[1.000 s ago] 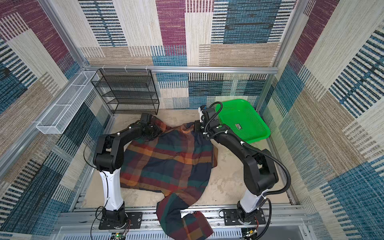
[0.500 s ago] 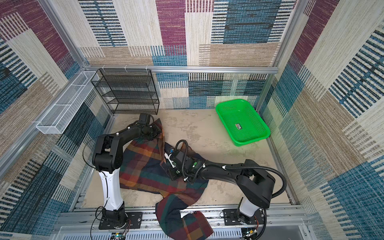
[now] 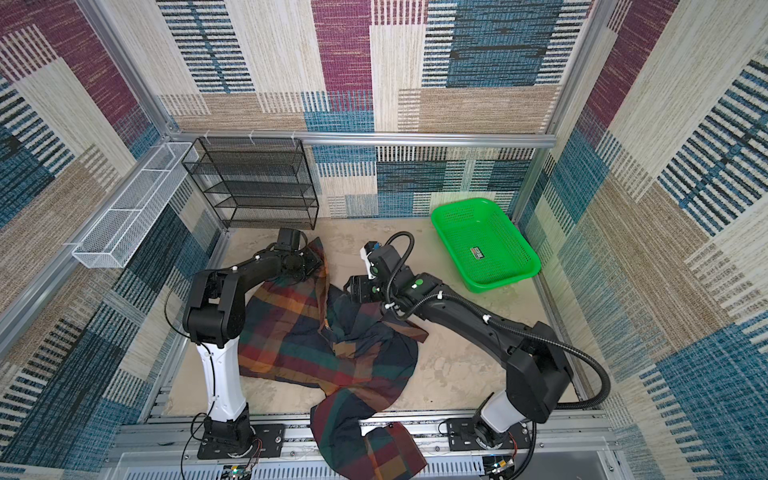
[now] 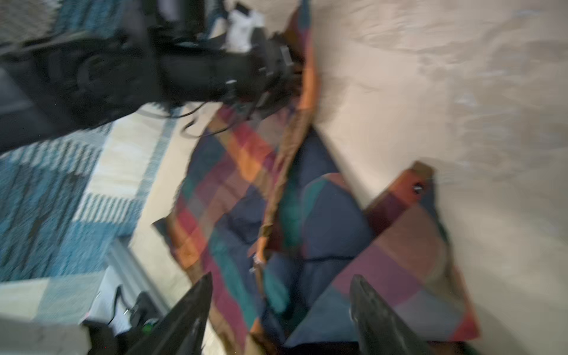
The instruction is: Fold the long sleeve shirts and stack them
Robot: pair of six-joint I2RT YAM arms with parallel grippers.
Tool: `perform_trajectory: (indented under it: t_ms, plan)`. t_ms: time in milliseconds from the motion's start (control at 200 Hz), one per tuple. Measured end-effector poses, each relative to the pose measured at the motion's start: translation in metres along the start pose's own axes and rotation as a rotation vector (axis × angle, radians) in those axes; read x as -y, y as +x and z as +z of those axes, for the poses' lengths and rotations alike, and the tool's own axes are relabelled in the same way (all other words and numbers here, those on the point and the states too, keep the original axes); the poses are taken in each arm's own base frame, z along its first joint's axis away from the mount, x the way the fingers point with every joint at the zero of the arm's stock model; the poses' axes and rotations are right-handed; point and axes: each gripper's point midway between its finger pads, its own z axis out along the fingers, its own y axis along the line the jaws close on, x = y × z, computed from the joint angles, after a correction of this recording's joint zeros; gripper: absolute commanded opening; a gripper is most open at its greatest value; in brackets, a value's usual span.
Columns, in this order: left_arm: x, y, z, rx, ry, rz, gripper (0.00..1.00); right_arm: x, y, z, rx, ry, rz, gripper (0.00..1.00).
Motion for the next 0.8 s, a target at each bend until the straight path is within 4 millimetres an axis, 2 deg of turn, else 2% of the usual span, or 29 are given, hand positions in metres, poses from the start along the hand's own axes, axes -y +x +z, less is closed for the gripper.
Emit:
perform_trajectory:
  t_ms: [85,190,305,366,416,486,576,646,801]
  plan:
    - [0.000,0.000,0.000,0.001,0.005,0.000,0.57,0.024,0.008,0.023,-0.056,0.079,0.007,0.73]
    - [0.000,0.000,0.000,0.002,0.007,0.000,0.57,0.059,0.033,0.050,-0.158,0.168,0.020,0.73]
    - [0.000,0.000,0.000,-0.001,0.011,-0.004,0.57,0.085,0.056,0.069,-0.232,0.238,0.025,0.63]
    - [0.000,0.000,0.000,-0.001,0.012,-0.004,0.57,0.089,0.063,0.072,-0.253,0.245,0.025,0.52]
    - [0.000,0.000,0.000,-0.001,0.014,-0.005,0.57,0.091,0.067,0.073,-0.264,0.249,0.021,0.35]
    - [0.000,0.000,0.000,-0.005,0.018,-0.006,0.57,0.091,0.068,0.073,-0.269,0.250,0.017,0.20]
    - [0.001,0.000,0.000,-0.006,0.021,-0.007,0.57,0.092,0.063,0.070,-0.259,0.271,0.014,0.14]
    - [0.001,0.000,0.000,-0.005,0.024,-0.006,0.57,0.090,0.048,0.063,-0.218,0.293,0.000,0.12]
    - [0.001,-0.001,0.000,-0.002,0.028,-0.005,0.57,0.087,-0.010,0.039,-0.063,0.373,-0.047,0.08]
